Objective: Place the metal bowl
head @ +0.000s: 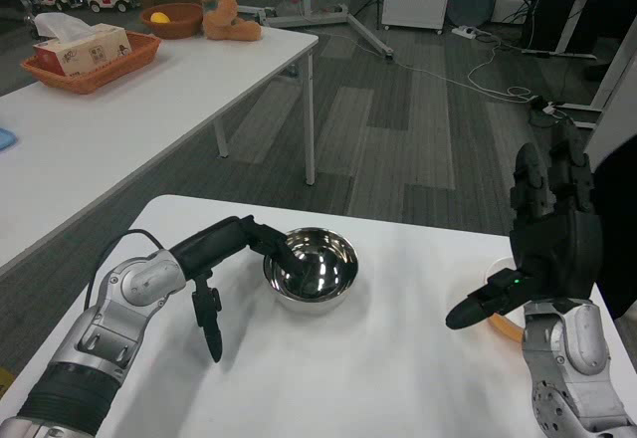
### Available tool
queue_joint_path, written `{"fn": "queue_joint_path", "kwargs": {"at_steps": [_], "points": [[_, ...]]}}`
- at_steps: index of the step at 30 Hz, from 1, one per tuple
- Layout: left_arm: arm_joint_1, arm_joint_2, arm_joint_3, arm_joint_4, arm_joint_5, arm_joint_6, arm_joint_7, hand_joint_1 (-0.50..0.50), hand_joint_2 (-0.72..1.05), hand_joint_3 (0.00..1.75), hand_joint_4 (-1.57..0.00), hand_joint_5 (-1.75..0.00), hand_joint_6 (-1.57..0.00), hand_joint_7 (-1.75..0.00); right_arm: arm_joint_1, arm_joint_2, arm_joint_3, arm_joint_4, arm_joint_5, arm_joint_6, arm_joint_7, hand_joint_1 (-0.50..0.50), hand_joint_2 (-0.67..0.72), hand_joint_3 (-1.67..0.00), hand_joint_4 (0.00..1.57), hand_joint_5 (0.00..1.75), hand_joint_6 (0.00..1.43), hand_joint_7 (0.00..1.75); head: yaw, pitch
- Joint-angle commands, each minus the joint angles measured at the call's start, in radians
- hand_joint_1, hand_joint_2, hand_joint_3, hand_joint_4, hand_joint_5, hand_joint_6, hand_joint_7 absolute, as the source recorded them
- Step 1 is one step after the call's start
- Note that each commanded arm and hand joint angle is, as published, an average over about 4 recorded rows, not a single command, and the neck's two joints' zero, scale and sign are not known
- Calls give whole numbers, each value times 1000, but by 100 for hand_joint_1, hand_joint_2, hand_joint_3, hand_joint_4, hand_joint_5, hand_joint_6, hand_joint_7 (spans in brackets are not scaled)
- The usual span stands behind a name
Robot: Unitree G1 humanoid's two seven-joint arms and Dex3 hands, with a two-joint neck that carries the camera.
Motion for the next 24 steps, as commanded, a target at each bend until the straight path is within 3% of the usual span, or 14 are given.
{"fn": "queue_joint_path", "kwargs": {"at_steps": [1, 3, 6, 8, 12, 16, 20, 24], "points": [[19, 14, 25, -12, -1, -9, -6, -50, -61, 0, 0, -80, -71, -47, 8, 4, 0, 1, 7, -11, 1, -46, 57, 0, 0, 0, 0, 0, -3, -7], [19, 11, 38, -14, -15, -11, -2, -50, -64, 2, 0, -77, -64, -44, 8, 4, 0, 1, 7, -11, 1, -46, 58, 0, 0, 0, 0, 0, -4, -8], [19, -2, 73, -20, -85, -28, 18, -50, -70, 2, 0, -74, -27, -28, 8, 4, -1, 1, 7, -11, 1, -46, 60, 0, 0, 0, 0, 0, -6, 4], [19, -9, 94, -21, -143, -47, 38, -50, -70, 2, 0, -62, -5, -14, 8, 4, -1, 1, 7, -11, 1, -46, 60, 0, 0, 0, 0, 0, -11, 27], [19, -30, 143, -22, -294, -86, 90, -50, -72, 0, 0, -31, 0, -3, 8, 4, -2, 1, 8, -11, 1, -46, 60, 0, 0, 0, 0, 0, -31, 57], [15, -45, 188, -30, -405, -118, 129, -50, -72, 9, 0, -31, 0, -3, 7, -2, -3, 1, 10, -11, 1, -46, 60, 0, 0, 0, 0, 0, -53, 68], [1, -54, 237, -62, -468, -137, 154, -50, -68, 0, 0, -31, 0, 0, 2, -10, -3, 1, 10, -11, 0, -46, 60, 0, 0, 0, 0, 0, -74, 79], [-12, -68, 270, -78, -517, -161, 170, -50, -72, 0, 0, -26, 0, -7, 1, -3, -2, -1, 9, -11, 0, -46, 60, 0, 0, 0, 0, 0, -85, 77]]}}
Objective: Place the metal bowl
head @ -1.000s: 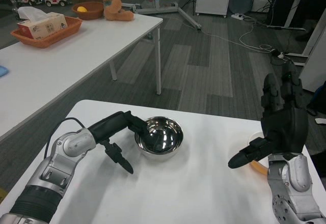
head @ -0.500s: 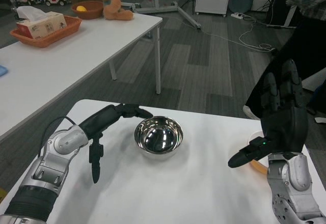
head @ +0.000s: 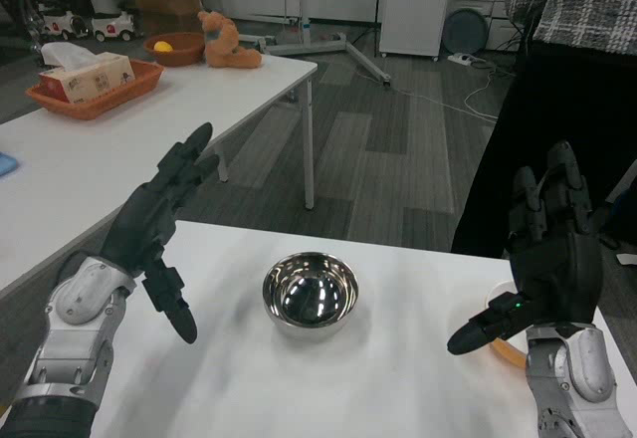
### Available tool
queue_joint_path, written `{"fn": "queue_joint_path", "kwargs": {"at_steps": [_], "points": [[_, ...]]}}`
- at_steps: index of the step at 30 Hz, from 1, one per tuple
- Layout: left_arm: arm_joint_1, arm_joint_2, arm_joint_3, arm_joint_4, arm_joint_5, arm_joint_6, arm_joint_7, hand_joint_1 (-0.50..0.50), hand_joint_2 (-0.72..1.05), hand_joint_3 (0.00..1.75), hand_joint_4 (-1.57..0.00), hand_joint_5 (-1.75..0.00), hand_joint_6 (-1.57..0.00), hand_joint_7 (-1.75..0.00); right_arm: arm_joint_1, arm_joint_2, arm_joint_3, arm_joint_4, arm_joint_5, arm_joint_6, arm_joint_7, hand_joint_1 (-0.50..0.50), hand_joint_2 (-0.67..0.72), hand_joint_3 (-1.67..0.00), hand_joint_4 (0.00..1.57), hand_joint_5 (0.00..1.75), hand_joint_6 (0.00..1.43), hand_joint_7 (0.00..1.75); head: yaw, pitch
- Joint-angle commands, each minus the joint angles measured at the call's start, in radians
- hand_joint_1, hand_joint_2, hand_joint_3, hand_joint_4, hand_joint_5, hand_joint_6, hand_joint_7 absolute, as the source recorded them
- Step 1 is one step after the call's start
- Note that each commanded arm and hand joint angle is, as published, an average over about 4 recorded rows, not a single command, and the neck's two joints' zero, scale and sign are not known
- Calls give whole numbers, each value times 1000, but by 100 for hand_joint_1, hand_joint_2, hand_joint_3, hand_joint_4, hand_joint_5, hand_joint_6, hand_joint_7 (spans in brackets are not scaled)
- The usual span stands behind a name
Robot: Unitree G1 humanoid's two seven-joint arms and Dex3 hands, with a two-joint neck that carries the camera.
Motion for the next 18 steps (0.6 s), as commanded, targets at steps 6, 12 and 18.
{"fn": "queue_joint_path", "kwargs": {"at_steps": [6, 12, 18], "points": [[-24, -27, 61, -36, -87, -46, 22, -50, -72, 0, 0, -21, 0, -2, -3, -2, -10, -9, -4, -7, 0, -46, 60, 0, 0, 0, 0, 0, -15, -6], [-31, -28, 62, -41, -106, -45, 22, -50, -72, 0, 0, -21, 0, -5, -16, -8, -46, -17, -57, 13, 4, -46, 60, 0, 0, 0, 0, 0, -34, -11], [-34, -36, 62, -45, -110, -46, 22, -50, -68, 0, 0, -21, 0, -5, -34, -11, -46, -19, -55, 14, 6, -46, 60, 0, 0, 0, 0, 0, -57, -21]]}}
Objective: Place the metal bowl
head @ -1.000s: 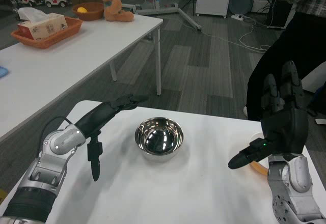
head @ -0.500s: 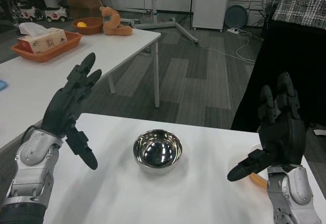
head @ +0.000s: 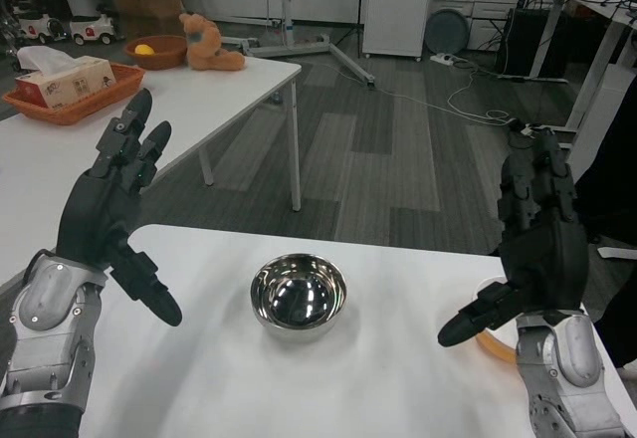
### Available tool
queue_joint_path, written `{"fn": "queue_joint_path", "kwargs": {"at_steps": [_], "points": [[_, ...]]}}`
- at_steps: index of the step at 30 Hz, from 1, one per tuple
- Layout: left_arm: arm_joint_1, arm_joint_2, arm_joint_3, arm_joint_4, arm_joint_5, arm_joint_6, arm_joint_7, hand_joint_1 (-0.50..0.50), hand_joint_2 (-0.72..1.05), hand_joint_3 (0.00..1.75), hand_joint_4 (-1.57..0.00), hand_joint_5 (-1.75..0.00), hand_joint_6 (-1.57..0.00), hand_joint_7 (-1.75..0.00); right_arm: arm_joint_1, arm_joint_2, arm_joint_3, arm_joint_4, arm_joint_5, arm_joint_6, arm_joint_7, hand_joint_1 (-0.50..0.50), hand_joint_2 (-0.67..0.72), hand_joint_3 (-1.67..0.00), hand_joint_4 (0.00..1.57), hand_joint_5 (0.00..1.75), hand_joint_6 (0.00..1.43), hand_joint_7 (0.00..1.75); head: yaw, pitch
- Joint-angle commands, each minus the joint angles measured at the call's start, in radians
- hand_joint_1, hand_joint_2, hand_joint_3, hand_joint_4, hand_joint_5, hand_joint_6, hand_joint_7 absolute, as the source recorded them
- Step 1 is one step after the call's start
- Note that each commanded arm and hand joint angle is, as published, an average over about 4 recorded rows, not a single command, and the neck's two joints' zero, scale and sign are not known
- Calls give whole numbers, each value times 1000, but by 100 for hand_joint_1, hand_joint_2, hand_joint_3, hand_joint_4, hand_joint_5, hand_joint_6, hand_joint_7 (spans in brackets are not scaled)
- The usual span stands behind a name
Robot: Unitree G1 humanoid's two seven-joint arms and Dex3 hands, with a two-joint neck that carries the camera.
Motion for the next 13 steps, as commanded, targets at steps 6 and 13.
{"fn": "queue_joint_path", "kwargs": {"at_steps": [6, 13], "points": [[-26, -15, 13, -23, -1, -7, 5, -50, -64, 0, 0, -21, 0, -5, -32, -18, -12, -25, -4, 23, 3, -46, 60, 0, 0, 0, 0, 0, -21, 9], [-46, -31, -12, -29, 22, -8, 18, -50, -64, 0, 0, -21, 0, -7, -47, -5, -26, -35, -15, 27, 4, -46, 58, 0, 0, 0, 0, 0, -45, 13]]}}
